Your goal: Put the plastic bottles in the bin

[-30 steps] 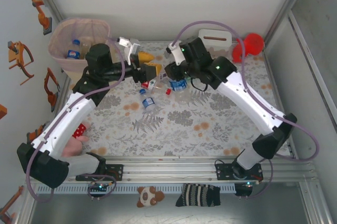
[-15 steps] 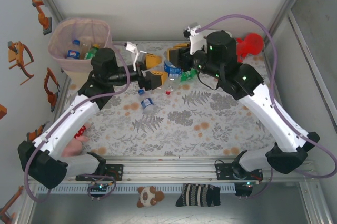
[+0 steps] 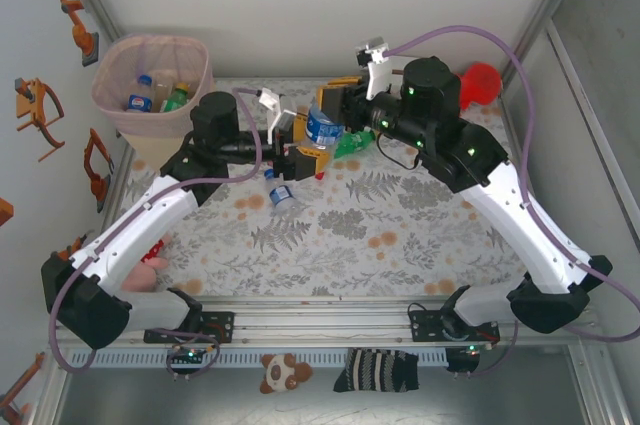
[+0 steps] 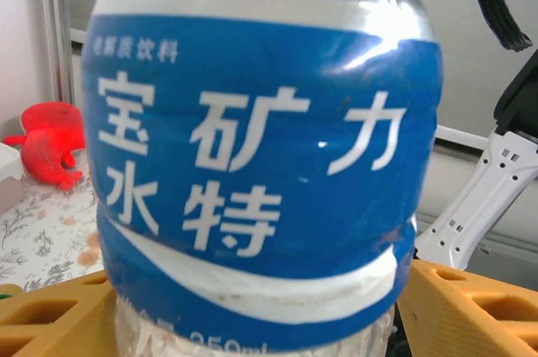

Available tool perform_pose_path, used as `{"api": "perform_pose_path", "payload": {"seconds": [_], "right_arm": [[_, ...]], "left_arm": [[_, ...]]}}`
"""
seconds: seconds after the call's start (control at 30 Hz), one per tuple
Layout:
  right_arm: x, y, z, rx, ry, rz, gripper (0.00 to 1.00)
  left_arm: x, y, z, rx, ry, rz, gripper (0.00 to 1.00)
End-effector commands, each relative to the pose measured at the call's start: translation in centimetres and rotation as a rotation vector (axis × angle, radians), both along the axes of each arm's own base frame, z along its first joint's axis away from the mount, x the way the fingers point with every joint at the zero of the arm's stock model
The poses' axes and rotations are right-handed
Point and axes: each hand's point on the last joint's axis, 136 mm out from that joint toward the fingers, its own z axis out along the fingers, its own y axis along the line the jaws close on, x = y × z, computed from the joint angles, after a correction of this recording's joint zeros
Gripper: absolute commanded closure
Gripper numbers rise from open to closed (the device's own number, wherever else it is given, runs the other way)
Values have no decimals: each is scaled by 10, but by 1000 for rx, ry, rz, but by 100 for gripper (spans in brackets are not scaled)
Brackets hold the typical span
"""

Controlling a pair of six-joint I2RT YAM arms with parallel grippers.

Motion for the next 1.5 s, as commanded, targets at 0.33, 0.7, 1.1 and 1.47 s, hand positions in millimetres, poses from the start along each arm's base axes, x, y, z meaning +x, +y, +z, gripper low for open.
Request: {"api": "perform_pose_path", "payload": {"seconds": [0.33, 0.7, 1.1, 1.47], "right_arm": [[-21, -15, 49, 126, -63, 26, 76], [-21, -17, 47, 121, -60, 19, 76], [-11, -35, 36, 38, -68, -96, 32], [-7, -75, 26, -44, -101, -270, 30]], "left_arm": [[-24, 5, 15, 2, -105, -85, 31], [-30, 4, 24, -19, -122, -112, 49], [-12, 5, 19, 24, -112, -26, 49], [68, 52, 19, 75, -17, 364, 51]]}}
